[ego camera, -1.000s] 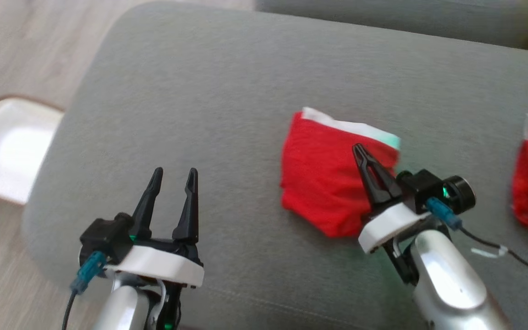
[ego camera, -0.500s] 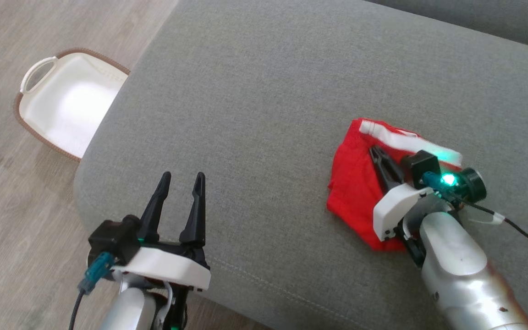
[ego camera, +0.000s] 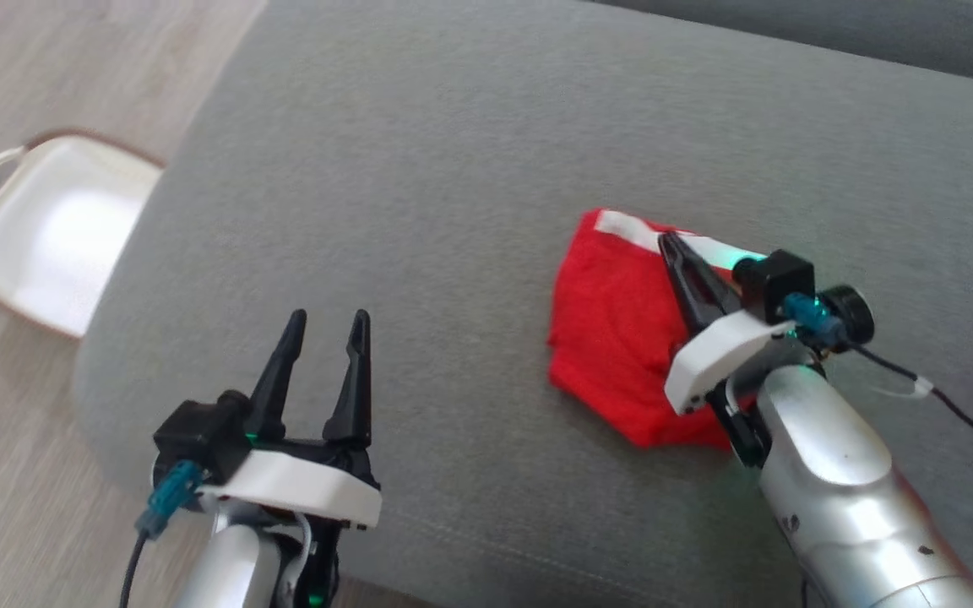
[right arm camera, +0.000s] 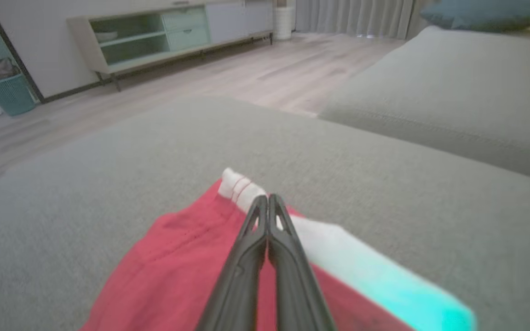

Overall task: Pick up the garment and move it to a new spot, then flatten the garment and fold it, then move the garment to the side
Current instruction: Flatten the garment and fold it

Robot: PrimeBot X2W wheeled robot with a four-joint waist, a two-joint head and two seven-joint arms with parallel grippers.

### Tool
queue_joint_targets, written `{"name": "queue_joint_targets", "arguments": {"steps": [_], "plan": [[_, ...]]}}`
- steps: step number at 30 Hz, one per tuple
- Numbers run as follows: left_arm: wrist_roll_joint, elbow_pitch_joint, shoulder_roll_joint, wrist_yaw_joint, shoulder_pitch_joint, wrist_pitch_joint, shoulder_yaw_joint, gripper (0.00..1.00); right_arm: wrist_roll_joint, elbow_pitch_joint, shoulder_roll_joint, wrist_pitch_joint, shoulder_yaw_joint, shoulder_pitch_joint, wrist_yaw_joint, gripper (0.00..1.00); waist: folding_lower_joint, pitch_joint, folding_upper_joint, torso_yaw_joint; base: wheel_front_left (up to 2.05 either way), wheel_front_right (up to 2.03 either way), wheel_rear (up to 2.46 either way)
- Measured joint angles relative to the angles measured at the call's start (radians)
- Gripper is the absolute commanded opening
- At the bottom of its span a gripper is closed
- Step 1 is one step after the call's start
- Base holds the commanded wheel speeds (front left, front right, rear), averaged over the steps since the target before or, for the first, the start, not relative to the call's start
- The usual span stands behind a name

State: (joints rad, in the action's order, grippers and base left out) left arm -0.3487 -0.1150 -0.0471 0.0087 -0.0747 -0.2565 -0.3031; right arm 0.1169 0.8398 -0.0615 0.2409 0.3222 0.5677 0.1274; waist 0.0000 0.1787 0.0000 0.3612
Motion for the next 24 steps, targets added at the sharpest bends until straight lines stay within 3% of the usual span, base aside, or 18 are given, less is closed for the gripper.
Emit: {"name": "queue_joint_targets", "arguments": {"steps": [10,18,19,20,24], "plan": [[0.041,0.036,0.0,-0.009,-0.001,0.0,0.061,1.0,0.029,-0.259,0.0,0.01,-0.074,-0.152,0.0,0.0,0.0,-0.042,0.0,-0.159,0.0,0.0,0.0],[0.048,0.047,0.0,-0.016,-0.001,0.0,0.095,1.0,0.01,-0.392,0.002,0.01,-0.151,-0.302,0.0,0.0,0.0,-0.069,0.0,-0.263,0.0,0.0,0.0],[0.048,0.047,0.0,-0.017,-0.002,0.0,0.095,1.0,0.011,-0.406,0.002,0.01,-0.158,-0.318,0.0,0.4,0.0,-0.072,0.0,-0.274,0.0,0.0,0.0],[0.048,0.046,0.0,-0.018,-0.001,0.0,0.095,1.0,0.011,-0.418,0.002,0.01,-0.164,-0.332,0.0,1.0,0.0,-0.075,0.0,-0.285,0.0,0.0,0.0],[0.057,0.042,0.001,-0.019,0.001,0.0,0.095,1.0,0.016,-0.461,0.003,0.01,-0.162,-0.379,0.0,1.0,0.0,-0.09,0.0,-0.316,0.0,0.0,0.0]]}}
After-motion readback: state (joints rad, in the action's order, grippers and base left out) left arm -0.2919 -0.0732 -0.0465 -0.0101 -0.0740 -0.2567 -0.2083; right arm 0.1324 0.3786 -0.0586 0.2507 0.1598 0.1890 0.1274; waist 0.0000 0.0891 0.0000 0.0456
